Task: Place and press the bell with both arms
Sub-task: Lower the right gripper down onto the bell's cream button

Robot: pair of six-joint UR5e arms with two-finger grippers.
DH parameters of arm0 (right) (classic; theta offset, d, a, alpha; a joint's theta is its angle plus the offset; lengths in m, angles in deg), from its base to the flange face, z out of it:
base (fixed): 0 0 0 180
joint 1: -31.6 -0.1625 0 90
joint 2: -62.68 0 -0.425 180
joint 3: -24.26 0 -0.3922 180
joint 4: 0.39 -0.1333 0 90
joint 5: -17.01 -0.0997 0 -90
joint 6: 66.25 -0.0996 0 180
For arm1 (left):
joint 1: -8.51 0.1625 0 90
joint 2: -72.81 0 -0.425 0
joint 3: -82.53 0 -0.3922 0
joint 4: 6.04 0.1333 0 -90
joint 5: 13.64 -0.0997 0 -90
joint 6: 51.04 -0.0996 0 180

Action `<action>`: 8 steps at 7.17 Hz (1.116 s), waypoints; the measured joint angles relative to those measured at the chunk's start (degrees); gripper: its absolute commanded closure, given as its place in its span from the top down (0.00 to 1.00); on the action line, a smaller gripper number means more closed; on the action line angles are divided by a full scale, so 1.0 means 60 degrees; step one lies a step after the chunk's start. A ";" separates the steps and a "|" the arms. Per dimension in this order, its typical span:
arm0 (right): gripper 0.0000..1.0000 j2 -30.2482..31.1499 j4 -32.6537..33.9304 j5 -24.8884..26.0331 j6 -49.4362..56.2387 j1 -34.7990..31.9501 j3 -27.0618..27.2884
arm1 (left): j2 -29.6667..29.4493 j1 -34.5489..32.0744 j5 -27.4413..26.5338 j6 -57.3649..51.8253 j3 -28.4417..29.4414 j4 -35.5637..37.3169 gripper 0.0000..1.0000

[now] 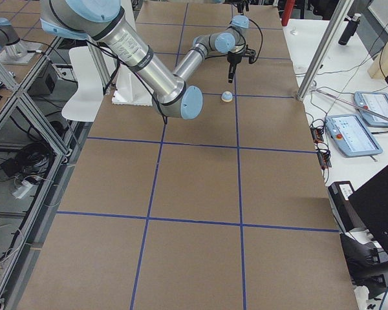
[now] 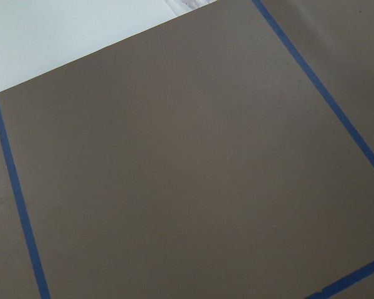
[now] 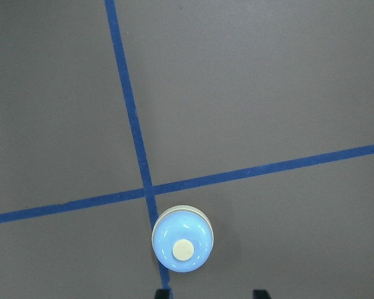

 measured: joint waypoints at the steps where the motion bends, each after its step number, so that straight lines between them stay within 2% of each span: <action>1: 0.00 -0.0004 -0.0290 0.0171 0.0006 0.0138 -0.0275 | 0.0001 0.0009 -0.0001 -0.0001 0.0003 0.0000 1.00; 6: 0.00 -0.0003 -0.0970 0.0274 0.0038 0.0372 -0.0969 | 0.0016 0.0030 -0.0002 0.0014 0.0005 -0.0027 1.00; 8: 0.00 0.0011 -0.1576 0.0288 0.0034 0.0424 -0.1365 | 0.0016 0.0031 -0.0005 0.0014 0.0005 -0.0029 1.00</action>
